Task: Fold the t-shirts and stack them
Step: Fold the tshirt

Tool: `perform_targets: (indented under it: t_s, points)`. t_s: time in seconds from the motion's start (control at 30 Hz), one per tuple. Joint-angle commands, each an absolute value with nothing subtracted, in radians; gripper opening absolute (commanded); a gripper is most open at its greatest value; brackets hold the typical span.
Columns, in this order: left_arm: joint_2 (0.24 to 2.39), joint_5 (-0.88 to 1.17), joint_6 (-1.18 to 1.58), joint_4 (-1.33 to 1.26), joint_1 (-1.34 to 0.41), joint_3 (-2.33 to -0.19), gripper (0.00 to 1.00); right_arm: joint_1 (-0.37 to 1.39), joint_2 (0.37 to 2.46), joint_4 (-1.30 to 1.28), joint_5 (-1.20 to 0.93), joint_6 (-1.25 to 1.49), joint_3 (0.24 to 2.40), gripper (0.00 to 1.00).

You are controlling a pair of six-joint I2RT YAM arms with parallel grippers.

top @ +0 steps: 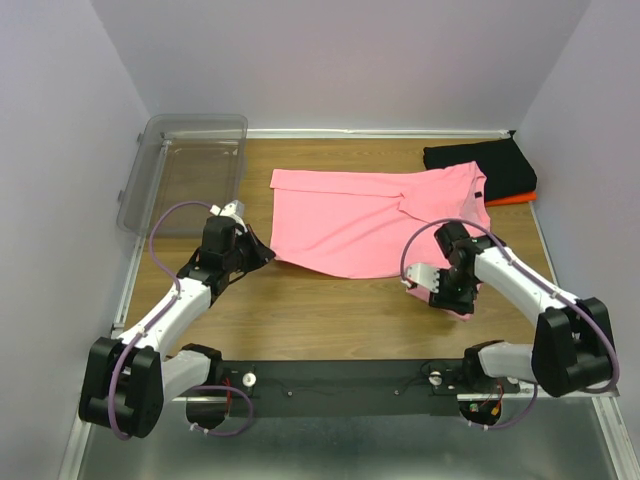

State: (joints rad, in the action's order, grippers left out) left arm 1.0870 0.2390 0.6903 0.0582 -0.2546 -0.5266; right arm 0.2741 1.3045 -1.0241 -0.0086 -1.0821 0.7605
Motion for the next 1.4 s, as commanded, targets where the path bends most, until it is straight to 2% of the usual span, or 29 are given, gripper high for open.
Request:
perform_targets:
  t_s: [0.0, 0.4, 0.5, 0.63, 0.7, 0.73, 0.77, 0.8, 1.13, 1.37]
  points:
    - [1.069, 0.268, 0.67, 0.066, -0.248, -0.529, 0.0, 0.272, 1.24, -1.026, 0.1, -1.204, 0.681, 0.6]
    - [1.075, 0.291, 0.669, 0.045, -0.244, -0.526, 0.0, 0.272, 1.405, -0.959, 0.114, -1.204, 0.655, 0.55]
    - [1.077, 0.293, 0.669, 0.04, -0.244, -0.525, 0.0, 0.272, 1.431, -0.924, 0.109, -1.175, 0.626, 0.5]
    - [1.085, 0.299, 0.669, 0.04, -0.242, -0.525, 0.0, 0.272, 1.437, -0.873, 0.107, -1.143, 0.591, 0.29]
    - [1.086, 0.299, 0.669, 0.04, -0.241, -0.525, 0.0, 0.272, 1.425, -0.867, 0.109, -1.132, 0.586, 0.21]
    - [1.088, 0.299, 0.669, 0.04, -0.241, -0.525, 0.0, 0.272, 1.419, -0.87, 0.104, -1.126, 0.589, 0.1]
    - [1.086, 0.301, 0.669, 0.04, -0.241, -0.525, 0.0, 0.272, 1.402, -0.871, 0.097, -1.117, 0.595, 0.09]
    - [1.086, 0.302, 0.669, 0.04, -0.241, -0.525, 0.0, 0.272, 1.39, -0.876, 0.095, -1.117, 0.607, 0.01]
    - [1.074, 0.31, 0.67, 0.052, -0.235, -0.523, 0.0, 0.256, 1.283, -1.055, -0.029, -1.1, 0.819, 0.01]
    - [1.074, 0.313, 0.675, 0.054, -0.232, -0.529, 0.0, 0.233, 1.243, -1.086, -0.063, -1.074, 0.92, 0.01]
